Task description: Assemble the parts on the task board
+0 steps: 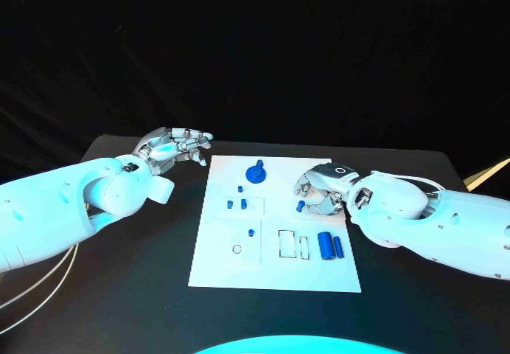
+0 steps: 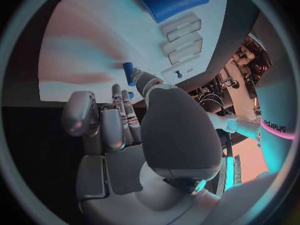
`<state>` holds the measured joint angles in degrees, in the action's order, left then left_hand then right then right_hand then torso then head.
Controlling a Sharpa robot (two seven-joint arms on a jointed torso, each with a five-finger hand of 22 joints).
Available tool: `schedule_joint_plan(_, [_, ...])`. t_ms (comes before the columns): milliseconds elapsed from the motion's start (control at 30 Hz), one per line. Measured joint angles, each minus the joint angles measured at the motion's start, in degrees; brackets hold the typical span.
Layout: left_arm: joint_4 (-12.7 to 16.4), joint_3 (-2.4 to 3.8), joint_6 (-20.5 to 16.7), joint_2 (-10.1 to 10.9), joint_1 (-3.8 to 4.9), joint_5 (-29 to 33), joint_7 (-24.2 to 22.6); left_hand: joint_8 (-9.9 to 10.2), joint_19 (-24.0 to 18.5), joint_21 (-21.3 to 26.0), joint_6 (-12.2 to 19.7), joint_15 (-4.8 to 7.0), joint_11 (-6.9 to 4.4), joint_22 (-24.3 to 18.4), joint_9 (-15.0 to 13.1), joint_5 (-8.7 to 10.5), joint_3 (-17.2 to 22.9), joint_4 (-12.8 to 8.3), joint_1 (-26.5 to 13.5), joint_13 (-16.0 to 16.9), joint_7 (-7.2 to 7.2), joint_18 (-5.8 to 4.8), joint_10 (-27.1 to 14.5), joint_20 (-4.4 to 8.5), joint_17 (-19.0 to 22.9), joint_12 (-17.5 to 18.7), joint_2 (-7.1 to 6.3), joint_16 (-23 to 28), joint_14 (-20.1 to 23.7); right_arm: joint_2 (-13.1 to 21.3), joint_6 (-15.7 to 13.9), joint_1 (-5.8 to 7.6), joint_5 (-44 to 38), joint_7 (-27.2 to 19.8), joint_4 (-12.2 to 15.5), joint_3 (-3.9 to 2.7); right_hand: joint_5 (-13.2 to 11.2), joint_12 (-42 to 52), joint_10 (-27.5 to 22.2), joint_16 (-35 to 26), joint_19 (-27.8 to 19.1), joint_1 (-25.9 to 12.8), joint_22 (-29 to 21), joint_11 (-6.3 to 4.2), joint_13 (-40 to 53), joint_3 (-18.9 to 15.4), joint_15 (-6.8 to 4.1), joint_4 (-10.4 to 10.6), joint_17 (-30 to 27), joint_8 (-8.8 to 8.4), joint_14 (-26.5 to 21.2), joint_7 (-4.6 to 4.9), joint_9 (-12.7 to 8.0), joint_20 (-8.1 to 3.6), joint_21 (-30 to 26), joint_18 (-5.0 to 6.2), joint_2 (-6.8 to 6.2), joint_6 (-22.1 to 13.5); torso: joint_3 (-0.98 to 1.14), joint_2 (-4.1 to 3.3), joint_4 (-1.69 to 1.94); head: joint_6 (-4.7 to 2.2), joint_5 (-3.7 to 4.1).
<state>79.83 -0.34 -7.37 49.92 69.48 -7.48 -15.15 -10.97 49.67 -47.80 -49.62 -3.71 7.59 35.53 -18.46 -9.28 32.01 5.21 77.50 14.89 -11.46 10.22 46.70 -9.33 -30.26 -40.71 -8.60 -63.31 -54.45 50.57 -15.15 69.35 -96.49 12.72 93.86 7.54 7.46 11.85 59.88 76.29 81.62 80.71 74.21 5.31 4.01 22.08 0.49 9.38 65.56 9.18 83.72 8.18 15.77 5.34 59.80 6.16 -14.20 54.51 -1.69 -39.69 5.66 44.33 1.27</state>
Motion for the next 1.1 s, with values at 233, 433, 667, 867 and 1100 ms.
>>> schedule_joint_plan(233, [-0.03,-0.01,-0.01,0.00,0.00,0.01,0.06,0.00,0.00,0.00,0.00,0.00,0.00,0.00,0.00,0.00,0.00,0.00,0.00,0.00,0.00,0.00,0.00,0.00,0.00,0.00,0.00,0.00,0.00,-0.56,0.76,-0.36,0.32,-0.25,-0.38,0.03,0.00,-1.21,3.40,0.73,0.99,0.00,0.00,-0.17,0.00,2.61,-0.01,0.59,1.26,0.11,0.00,-0.19,0.04,-0.24,2.92,-0.06,0.00,3.23,-0.02,0.01,-0.01,0.18,-0.07])
schedule_joint_plan(433, [-0.07,-0.01,-0.07,-0.01,0.00,0.01,0.13,0.00,0.01,0.00,0.00,0.00,0.00,-0.34,0.01,0.00,0.00,0.00,0.00,-0.01,0.00,0.00,0.00,0.00,0.00,0.00,0.00,0.00,0.00,-1.00,0.76,-0.67,0.58,-0.54,-0.58,0.05,0.00,-3.00,6.43,1.10,1.02,0.00,0.00,-0.37,-0.01,7.91,-0.02,0.13,1.35,0.14,0.00,-0.40,0.33,-0.25,4.91,-0.07,0.00,5.88,-0.02,0.04,-0.02,0.24,-0.14])
schedule_joint_plan(667, [-0.10,-0.01,-0.15,-0.01,0.00,0.01,0.21,0.00,0.01,0.00,0.00,0.00,0.00,-0.34,0.01,0.00,0.00,0.00,0.00,-0.02,0.00,0.00,0.00,0.00,0.00,0.00,0.00,0.00,0.00,-1.28,0.48,-0.80,0.76,-0.65,-0.91,0.03,-0.01,-4.33,8.27,1.33,1.20,-0.02,0.01,-0.72,-0.07,9.90,-0.61,-0.60,1.74,1.25,-0.59,-0.87,1.33,-0.45,6.92,-0.94,0.03,7.18,0.01,0.04,-0.03,0.36,-0.19])
schedule_joint_plan(867, [-0.10,-0.01,-0.18,-0.01,0.00,0.01,0.26,0.00,0.01,0.00,0.00,0.00,0.00,-0.34,0.02,0.00,0.00,0.00,0.00,-0.02,0.00,0.00,0.00,0.00,0.00,0.00,0.00,0.00,0.00,-1.39,0.47,-0.87,0.66,-0.50,-1.29,0.01,-0.02,-5.01,8.52,1.61,1.38,-0.55,0.01,-0.72,-0.31,10.76,-1.11,-1.47,2.14,1.26,-0.09,-1.05,1.70,-0.63,7.57,-0.94,0.55,7.38,0.01,0.04,-0.04,0.41,-0.16])
schedule_joint_plan(1100, [-0.12,-0.01,-0.23,0.00,0.00,0.01,0.40,0.00,0.01,0.00,0.00,0.00,0.00,-0.34,0.03,0.00,0.00,0.00,0.00,-0.04,0.00,0.00,0.00,0.00,0.00,0.00,0.00,0.00,0.00,-1.57,0.47,-0.96,0.07,-0.39,-1.47,-0.02,-0.02,-5.67,8.63,1.84,1.40,-0.55,0.01,-0.82,-0.31,11.55,-1.11,-2.28,2.26,1.26,-0.09,-1.05,2.07,-0.65,8.25,-0.94,0.56,7.38,0.02,0.05,-0.03,0.56,-0.17])
